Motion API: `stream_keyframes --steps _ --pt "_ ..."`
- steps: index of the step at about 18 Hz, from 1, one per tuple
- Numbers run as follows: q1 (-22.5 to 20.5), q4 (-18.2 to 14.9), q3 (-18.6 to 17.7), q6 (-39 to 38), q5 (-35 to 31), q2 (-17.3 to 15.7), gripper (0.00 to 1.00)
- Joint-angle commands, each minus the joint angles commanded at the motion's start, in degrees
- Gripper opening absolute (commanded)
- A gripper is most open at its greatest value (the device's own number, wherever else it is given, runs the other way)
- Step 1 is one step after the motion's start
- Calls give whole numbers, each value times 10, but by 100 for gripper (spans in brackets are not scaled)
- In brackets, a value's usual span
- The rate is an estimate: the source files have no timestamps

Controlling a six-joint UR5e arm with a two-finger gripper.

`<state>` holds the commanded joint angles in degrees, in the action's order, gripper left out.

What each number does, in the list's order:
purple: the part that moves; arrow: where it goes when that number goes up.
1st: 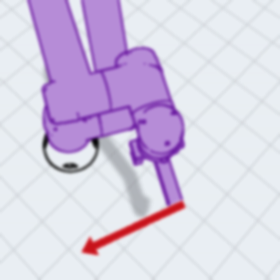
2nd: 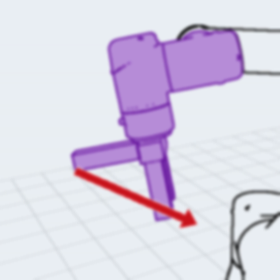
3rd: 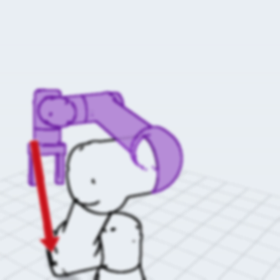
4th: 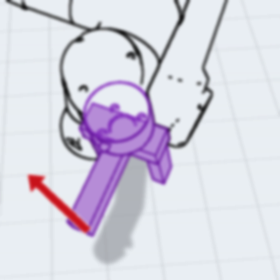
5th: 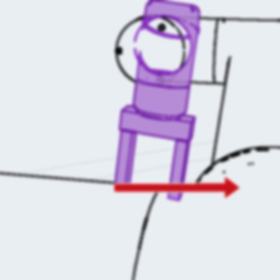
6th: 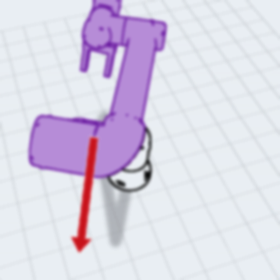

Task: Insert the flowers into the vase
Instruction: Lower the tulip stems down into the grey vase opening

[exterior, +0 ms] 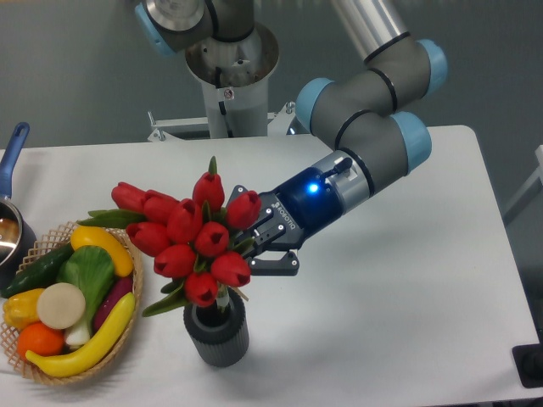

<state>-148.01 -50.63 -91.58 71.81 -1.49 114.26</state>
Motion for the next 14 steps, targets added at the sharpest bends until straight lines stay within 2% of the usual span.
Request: stream_keyframes --steps 9,14 --pt "5 3 -1 2 -5 17 18" --pt "6 7 -18 3 -32 24 19"
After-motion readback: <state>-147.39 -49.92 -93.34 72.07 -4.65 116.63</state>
